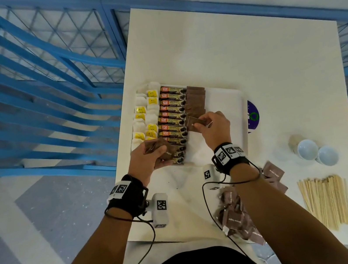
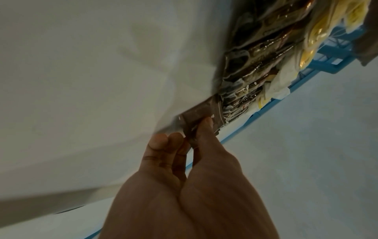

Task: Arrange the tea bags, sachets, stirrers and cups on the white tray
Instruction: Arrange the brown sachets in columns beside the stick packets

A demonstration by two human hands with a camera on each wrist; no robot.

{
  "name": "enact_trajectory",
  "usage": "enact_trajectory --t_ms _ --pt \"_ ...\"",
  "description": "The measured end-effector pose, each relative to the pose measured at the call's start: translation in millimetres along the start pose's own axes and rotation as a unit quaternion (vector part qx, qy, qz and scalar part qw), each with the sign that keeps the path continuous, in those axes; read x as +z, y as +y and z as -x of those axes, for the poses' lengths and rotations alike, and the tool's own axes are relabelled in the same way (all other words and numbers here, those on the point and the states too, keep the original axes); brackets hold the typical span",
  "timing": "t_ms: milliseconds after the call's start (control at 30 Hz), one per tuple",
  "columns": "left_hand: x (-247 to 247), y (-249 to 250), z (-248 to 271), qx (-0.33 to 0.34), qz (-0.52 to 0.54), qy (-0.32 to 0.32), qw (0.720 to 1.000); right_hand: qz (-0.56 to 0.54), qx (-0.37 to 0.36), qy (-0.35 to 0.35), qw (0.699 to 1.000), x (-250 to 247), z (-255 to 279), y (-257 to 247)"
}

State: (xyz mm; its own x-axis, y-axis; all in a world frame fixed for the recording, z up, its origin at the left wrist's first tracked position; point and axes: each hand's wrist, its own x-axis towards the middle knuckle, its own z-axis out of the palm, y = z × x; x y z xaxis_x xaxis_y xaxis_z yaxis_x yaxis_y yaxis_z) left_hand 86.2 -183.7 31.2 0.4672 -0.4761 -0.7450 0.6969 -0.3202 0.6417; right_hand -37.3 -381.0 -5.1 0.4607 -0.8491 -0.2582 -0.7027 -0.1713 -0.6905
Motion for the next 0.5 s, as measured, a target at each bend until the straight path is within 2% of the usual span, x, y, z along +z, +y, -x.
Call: enact_trajectory --t_ms 300,500 --pt "3.1 0.5 -0.2 -0.003 0.002 -0.003 1.000 -0.004 -0.005 0.016 1.000 3.9 -1.7 2.6" --pt "7.9 1.4 1.3 -0.016 0.012 -0.025 1.000 -0.018 0.000 0.060 0.998 -1.4 9.3 5.3"
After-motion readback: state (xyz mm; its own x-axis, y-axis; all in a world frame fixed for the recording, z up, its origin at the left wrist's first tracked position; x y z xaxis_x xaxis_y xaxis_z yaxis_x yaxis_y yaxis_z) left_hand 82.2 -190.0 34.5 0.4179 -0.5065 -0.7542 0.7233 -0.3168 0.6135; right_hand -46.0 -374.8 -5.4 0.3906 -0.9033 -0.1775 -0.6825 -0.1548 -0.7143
